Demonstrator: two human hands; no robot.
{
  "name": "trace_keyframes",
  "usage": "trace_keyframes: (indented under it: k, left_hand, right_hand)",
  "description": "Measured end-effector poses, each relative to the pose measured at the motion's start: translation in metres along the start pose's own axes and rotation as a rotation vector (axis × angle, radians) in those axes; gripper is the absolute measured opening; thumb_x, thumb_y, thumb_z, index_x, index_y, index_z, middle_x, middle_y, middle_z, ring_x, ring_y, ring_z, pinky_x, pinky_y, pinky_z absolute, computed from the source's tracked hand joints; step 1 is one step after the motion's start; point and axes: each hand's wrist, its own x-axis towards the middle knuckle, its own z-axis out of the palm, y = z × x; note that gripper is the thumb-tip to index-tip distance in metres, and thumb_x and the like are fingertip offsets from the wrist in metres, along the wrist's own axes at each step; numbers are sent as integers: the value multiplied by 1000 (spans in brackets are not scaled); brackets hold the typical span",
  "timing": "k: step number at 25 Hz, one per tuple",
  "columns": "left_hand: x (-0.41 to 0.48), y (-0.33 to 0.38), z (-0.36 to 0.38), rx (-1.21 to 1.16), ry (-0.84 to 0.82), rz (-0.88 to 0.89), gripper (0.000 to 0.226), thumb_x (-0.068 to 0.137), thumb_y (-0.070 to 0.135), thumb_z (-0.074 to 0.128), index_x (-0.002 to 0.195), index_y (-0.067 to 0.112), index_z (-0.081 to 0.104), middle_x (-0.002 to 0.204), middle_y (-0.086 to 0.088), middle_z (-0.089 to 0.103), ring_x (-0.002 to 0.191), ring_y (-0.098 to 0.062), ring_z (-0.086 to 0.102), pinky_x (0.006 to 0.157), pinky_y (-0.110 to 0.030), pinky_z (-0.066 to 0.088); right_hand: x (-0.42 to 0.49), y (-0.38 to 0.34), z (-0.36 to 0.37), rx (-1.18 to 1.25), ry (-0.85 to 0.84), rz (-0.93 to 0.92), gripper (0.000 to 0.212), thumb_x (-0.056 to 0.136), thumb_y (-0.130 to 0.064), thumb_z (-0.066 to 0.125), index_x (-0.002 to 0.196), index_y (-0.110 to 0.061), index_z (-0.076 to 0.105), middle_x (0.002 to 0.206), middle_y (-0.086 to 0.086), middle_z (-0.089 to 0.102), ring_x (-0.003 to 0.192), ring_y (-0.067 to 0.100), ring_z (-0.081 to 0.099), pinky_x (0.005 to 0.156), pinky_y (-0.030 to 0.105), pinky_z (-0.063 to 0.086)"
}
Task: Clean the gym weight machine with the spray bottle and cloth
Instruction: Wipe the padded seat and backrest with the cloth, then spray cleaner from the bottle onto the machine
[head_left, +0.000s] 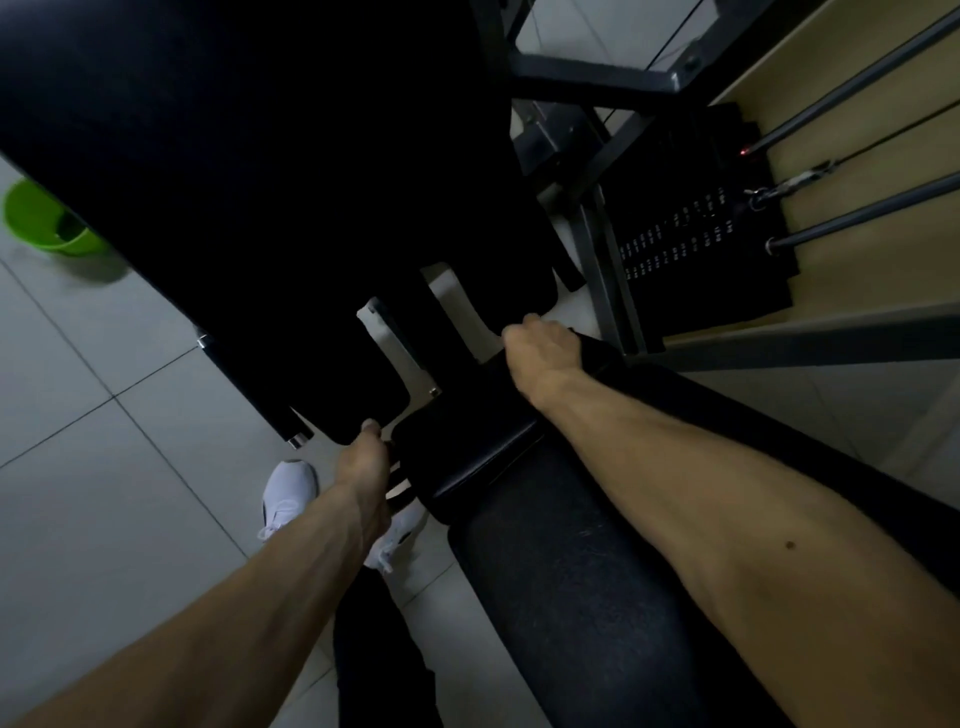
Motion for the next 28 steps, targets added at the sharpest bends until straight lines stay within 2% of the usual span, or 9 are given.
trace_keyframes:
  k: [4,6,9,12,15,19,21,24,28]
  left_hand:
    - [3,-3,-5,-40,-35,-25,55,107,49,38,123,2,60,119,-14,68,111,-31,64,84,-42,56]
    - [-4,1,-14,-50,-61,-23,58,106,52,38,123,2,63,120,-14,68,112,-30,64,83,-42,54]
    - [-42,23,-22,-16,-146,71,53,106,51,38,121,6,62,109,-8,69,95,-22,63,75,-36,49]
    - [-114,53,-17,73,-290,192,45,103,50,51,121,11,65,117,-14,68,101,-25,63,97,-45,51]
    - [-209,82,-1,172,-464,258,49,96,61,55,107,14,65,102,-9,64,92,-26,59,105,-49,45]
    - [-324,131,9,183,-723,411,66,88,75,54,106,15,74,101,-9,68,87,-26,64,98,-45,45]
    - [-360,153,10,171,-772,520,65,92,72,51,116,16,74,107,-8,74,91,-23,70,91,-40,52]
    - [-398,177,7,157,-692,642,54,97,63,50,120,19,71,108,-8,76,89,-21,73,69,-33,59]
    - [-423,238,-13,32,-536,836,41,98,42,62,121,9,69,105,-16,74,82,-27,72,62,-32,56]
  right_hand:
    - [-20,-88,22,63,-128,-322,32,93,-13,66,125,-18,70,124,12,68,114,35,67,86,39,56]
    - [-42,-111,28,273,-170,-372,35,95,-13,65,126,-27,70,128,8,67,116,31,66,93,39,57]
    - [-72,-99,5,933,-132,-140,36,95,-7,63,126,-24,68,130,8,67,119,27,64,100,37,54]
    - [-116,-58,-54,1470,44,128,25,93,-10,68,114,-23,64,111,11,71,103,28,69,90,38,59]
    - [-174,-25,-127,1774,200,180,20,94,-9,68,108,-23,67,107,7,73,101,27,70,89,38,58]
    - [-250,-6,-230,1923,483,40,29,90,-9,76,114,-22,67,110,2,74,96,18,73,82,33,61]
    - [-266,-9,-264,1914,581,3,27,84,-8,80,104,-23,68,107,5,75,93,20,74,83,39,63]
    - [-284,-18,-313,1890,625,-60,21,76,-18,83,93,-27,75,98,1,79,89,20,76,82,45,64]
    - [-302,-33,-381,1971,460,-382,18,88,-13,68,98,-17,82,96,8,80,96,25,76,92,44,61]
